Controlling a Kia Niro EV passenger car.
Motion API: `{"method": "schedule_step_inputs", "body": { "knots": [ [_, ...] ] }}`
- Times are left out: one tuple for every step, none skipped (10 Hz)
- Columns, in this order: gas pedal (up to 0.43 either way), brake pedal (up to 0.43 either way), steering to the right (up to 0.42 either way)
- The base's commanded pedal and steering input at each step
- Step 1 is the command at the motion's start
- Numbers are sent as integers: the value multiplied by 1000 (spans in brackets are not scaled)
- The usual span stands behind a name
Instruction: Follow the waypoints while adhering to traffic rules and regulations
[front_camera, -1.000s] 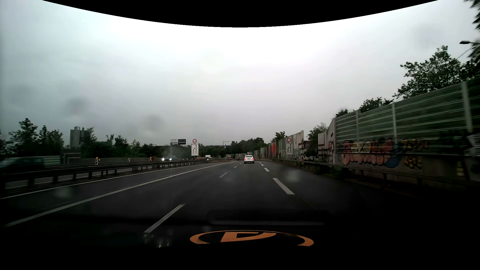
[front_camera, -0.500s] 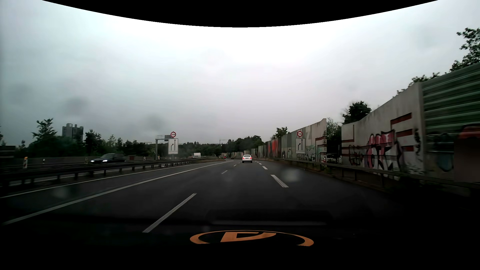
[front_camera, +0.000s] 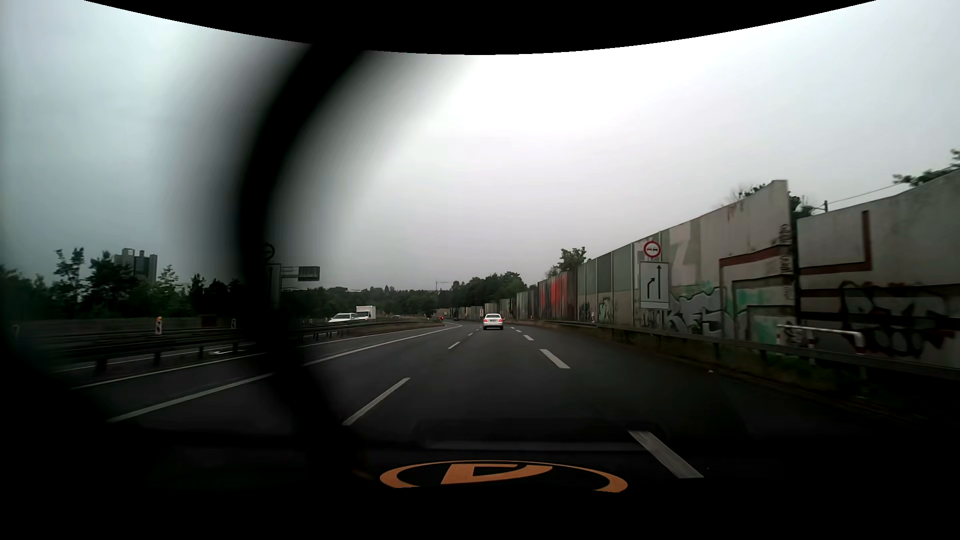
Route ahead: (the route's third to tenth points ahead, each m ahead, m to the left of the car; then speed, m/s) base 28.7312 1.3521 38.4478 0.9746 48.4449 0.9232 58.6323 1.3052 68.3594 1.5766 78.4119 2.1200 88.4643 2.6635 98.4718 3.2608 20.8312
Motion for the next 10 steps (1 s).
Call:
{"method": "schedule_step_inputs", "body": {
  "knots": [
    [0,0,0],
    [0,0,0],
    [0,0,0],
    [0,0,0],
    [0,24,-1],
    [0,67,-1],
    [0,128,0],
    [0,134,2],
    [0,134,2],
    [0,134,2]
  ]
}}
